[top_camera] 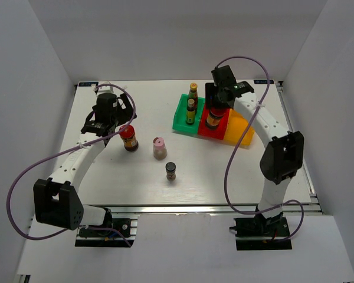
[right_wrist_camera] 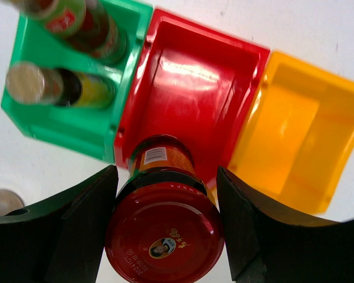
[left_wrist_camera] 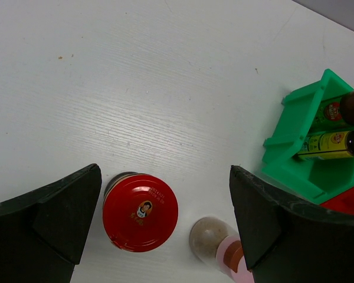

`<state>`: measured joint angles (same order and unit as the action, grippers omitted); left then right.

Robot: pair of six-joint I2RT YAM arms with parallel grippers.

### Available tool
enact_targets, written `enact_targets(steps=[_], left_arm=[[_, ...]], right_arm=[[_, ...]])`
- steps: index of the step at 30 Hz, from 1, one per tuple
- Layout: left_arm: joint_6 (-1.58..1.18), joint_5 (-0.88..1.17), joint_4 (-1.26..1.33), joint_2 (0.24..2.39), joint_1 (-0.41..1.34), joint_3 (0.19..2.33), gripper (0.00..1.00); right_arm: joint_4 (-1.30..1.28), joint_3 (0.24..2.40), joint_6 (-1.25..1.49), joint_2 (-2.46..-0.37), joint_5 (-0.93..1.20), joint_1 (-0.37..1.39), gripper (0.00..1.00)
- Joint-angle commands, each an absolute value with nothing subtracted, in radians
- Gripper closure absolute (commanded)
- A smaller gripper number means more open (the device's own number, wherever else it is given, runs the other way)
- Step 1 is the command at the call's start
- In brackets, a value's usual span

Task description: Organize the condiment bottles

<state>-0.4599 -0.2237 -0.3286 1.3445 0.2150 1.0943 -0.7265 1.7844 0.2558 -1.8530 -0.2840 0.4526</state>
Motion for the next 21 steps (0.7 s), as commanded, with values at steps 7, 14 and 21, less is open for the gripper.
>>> enact_targets(steps=[7,14,21], left_arm=[[-0.453,-0.222,-0.318,1.313,0.210,1.092,0.02],[-0.472,-0.186,-0.327,1.301,0.210,1.080,0.02],[-0.497,-0.132,-0.321,1.295,0.210,1.065,0.02]], right_arm=[[-0.641,2.028,0.189,-2.054,-0.181,0.370,0.90],[-0.598,2.091,0.192,-2.146,-0.245,0.356,0.89],[-0.500,2.017,0.216,-2.140,-0.330,0.356,0.86]])
